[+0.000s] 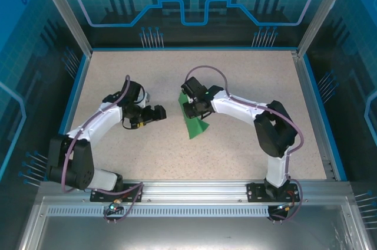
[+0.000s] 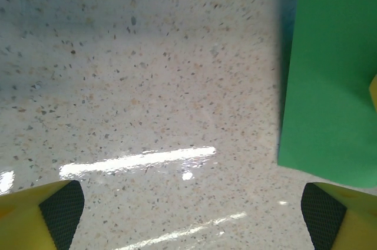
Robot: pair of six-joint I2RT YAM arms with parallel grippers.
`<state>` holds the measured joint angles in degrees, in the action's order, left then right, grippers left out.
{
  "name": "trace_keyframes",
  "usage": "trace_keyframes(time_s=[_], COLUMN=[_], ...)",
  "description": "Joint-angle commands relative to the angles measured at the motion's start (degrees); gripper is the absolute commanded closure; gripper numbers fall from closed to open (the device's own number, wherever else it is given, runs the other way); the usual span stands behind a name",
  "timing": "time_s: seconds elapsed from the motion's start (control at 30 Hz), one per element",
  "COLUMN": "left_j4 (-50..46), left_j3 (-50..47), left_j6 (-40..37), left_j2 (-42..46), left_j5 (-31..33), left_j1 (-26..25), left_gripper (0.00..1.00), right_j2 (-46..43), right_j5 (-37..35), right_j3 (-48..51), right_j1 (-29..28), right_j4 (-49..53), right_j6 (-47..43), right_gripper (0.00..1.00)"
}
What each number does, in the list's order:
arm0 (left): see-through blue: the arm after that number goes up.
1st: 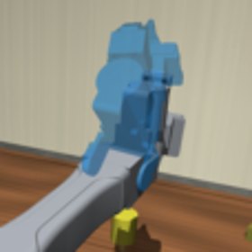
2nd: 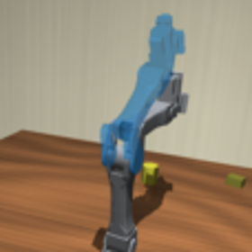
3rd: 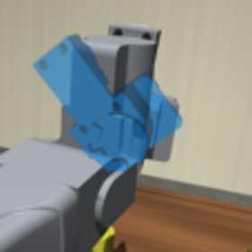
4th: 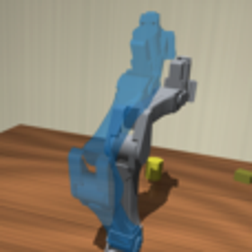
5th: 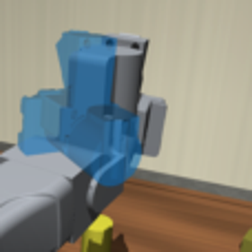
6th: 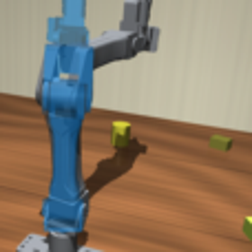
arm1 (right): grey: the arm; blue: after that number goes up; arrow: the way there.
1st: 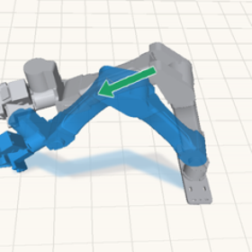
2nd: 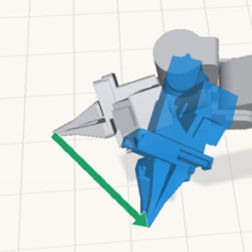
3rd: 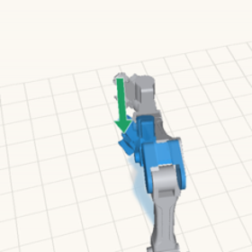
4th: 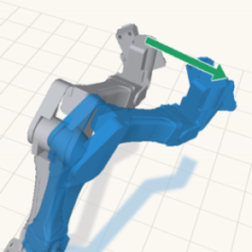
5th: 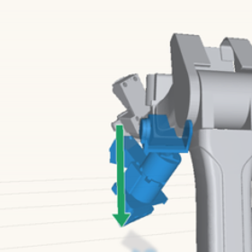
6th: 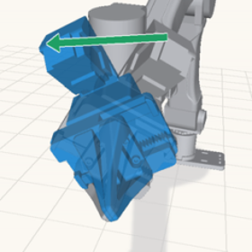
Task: Fold a paper plane with a square sheet of paper (pick it up from the middle)
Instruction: Fold the square sheet of paper in half at the center of the table.
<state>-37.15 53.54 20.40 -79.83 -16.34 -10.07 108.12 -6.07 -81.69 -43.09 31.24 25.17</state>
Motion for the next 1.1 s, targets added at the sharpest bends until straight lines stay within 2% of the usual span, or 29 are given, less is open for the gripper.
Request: trace_keyframes(time_s=[0.0,0.17,0.37,0.5,0.73,1.07], left_j4=[-5.32,-8.84,-5.75,-0.9,5.33,13.98], left_j3=[3.66,7.43,6.99,4.53,3.14,2.18], left_j6=[-0.97,-1.28,1.5,4.73,8.43,14.65], left_j2=[4.82,9.68,10.42,9.27,4.58,-2.78], left_j5=[-0.01,-1.67,-10.08,-14.14,-14.11,-12.71], left_j1=[2.3,3.82,3.82,2.62,-3.64,-11.16], left_gripper=[0.01,0.01,0.01,0.01,0.02,0.04], right_j2=[-6.01,-11.82,-12.02,-11.59,-9.47,-7.78], right_j5=[11.18,26.24,36.07,36.17,37.89,37.12], right_j3=[1.65,10.64,22.46,27.93,34.88,37.99], right_j1=[-0.09,2.89,6.73,8.2,11.84,14.87], right_j4=[-5.87,-22.25,-35.36,-36.91,-38.79,-38.98], right_j6=[3.82,12.59,18.35,17.46,15.9,14.14], right_gripper=[0.77,0.77,0.76,0.75,0.74,0.73])
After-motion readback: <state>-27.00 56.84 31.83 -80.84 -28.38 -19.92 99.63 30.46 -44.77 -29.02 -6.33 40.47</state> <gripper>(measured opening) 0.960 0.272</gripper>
